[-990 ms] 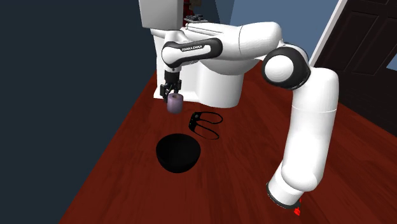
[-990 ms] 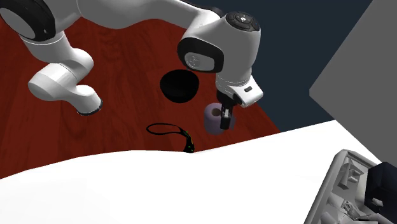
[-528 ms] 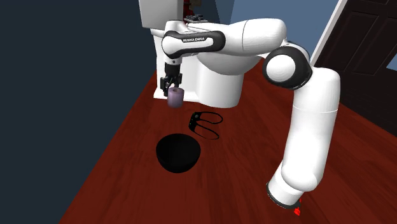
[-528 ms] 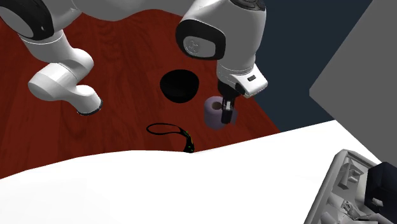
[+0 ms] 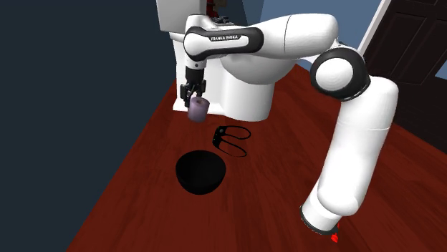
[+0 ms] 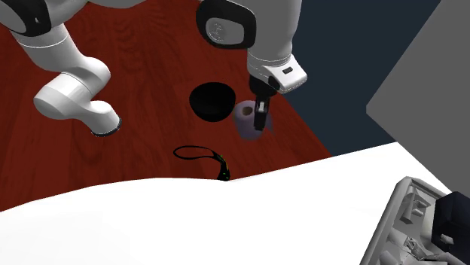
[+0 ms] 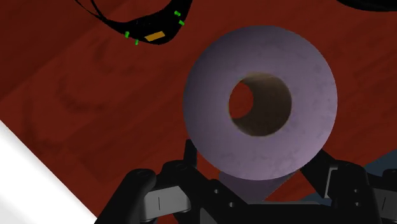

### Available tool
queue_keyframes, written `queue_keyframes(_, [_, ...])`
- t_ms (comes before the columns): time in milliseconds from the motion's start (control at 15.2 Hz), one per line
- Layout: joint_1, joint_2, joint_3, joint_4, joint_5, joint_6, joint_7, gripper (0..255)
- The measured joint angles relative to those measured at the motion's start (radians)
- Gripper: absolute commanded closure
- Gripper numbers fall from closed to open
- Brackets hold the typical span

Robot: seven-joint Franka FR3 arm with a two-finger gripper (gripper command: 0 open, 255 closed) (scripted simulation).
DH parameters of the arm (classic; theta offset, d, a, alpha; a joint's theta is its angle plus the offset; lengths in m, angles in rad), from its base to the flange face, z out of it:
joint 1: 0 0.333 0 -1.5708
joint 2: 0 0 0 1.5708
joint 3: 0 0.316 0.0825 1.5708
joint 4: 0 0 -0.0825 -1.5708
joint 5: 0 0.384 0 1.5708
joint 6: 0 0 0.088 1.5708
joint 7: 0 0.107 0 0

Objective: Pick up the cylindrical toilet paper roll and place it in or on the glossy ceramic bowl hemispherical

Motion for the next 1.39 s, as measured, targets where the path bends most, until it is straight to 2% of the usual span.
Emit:
queue_keyframes(330, [0.035, -0.155, 0.030, -0.190, 0.013, 0.036, 0.063, 255])
queue_keyframes(660, [0.079, -0.284, 0.075, -0.329, 0.032, 0.048, 0.146, 255])
queue_keyframes(1188, [0.155, -0.462, 0.162, -0.503, 0.083, 0.052, 0.287, 255])
queue_keyframes(1386, [0.165, -0.480, 0.174, -0.542, 0.091, 0.074, 0.304, 255])
